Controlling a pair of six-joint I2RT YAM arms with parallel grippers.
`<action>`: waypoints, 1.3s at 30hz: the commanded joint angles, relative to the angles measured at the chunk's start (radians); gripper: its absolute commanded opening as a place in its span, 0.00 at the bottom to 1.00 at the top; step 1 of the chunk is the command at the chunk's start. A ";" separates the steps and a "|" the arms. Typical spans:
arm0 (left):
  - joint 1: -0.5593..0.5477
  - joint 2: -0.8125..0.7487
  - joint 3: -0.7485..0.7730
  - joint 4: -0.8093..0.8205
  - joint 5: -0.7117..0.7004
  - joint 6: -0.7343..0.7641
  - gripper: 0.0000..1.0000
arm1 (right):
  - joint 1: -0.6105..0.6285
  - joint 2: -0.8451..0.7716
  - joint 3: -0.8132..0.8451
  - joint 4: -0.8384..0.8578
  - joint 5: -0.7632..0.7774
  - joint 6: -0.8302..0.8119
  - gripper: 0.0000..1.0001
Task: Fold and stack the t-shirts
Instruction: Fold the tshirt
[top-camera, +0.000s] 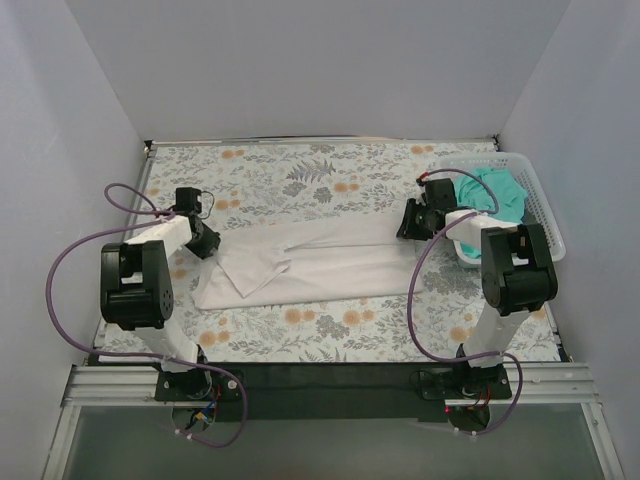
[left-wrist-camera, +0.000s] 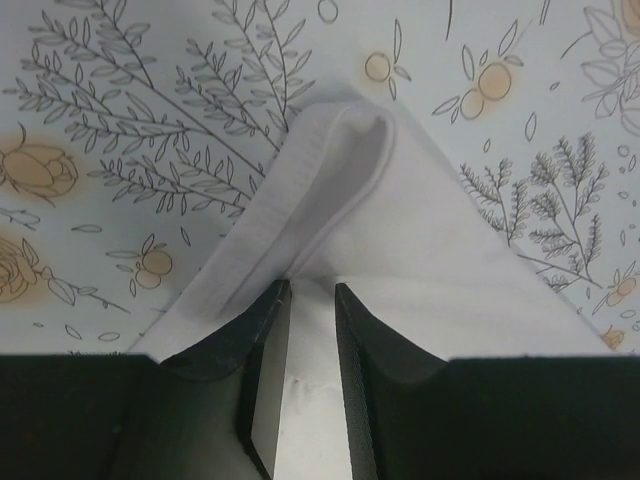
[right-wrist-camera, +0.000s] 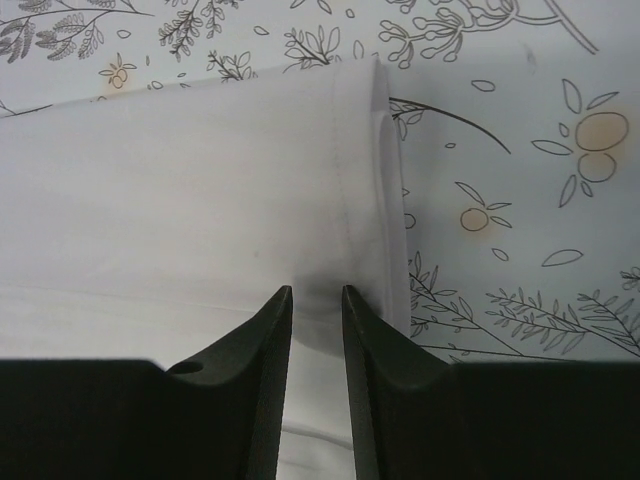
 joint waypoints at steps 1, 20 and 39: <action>0.039 0.065 0.033 0.013 -0.039 0.040 0.25 | -0.018 -0.019 -0.036 -0.038 0.140 -0.010 0.30; 0.010 -0.186 0.101 -0.099 0.093 0.092 0.60 | 0.135 -0.181 0.030 -0.110 0.153 -0.109 0.43; -0.126 0.087 0.144 -0.081 0.010 0.045 0.57 | 0.410 -0.204 -0.086 -0.330 0.173 -0.157 0.44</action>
